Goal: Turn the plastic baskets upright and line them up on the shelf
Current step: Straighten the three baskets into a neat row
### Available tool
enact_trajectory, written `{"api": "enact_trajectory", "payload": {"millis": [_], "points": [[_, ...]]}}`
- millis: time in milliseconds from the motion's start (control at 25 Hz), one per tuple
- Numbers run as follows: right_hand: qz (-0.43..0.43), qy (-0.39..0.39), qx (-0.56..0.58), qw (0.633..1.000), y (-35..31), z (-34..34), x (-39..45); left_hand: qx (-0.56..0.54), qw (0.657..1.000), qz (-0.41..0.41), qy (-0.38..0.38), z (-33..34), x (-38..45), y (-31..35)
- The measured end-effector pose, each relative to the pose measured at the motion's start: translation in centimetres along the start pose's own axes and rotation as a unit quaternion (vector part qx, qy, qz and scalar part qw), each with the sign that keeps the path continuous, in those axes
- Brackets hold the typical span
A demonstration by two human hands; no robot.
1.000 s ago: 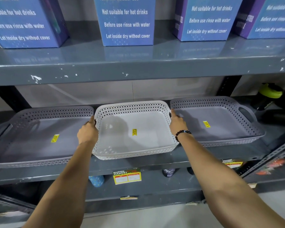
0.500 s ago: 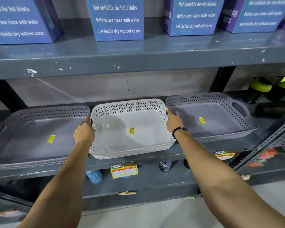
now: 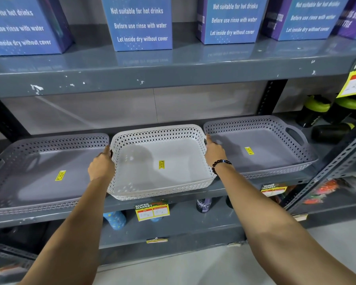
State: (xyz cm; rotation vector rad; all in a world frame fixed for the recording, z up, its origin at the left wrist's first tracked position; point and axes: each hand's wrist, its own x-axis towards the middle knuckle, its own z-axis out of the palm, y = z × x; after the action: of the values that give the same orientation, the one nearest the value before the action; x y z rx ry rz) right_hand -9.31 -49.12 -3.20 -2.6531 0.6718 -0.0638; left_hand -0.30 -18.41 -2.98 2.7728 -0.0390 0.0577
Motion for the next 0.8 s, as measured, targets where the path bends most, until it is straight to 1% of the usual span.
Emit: {"api": "enact_trajectory", "payload": {"millis": [240, 800], "points": [[0.005, -0.007, -0.029, 1.000, -0.23, -0.20, -0.25, 0.011, 1.000, 0.003, 0.000, 0.00, 0.06, -0.02], [0.002, -0.004, -0.049, 0.999, -0.20, -0.08, -0.54, 0.002, 1.000, 0.006, 0.003, 0.07, 0.10, -0.18]]}}
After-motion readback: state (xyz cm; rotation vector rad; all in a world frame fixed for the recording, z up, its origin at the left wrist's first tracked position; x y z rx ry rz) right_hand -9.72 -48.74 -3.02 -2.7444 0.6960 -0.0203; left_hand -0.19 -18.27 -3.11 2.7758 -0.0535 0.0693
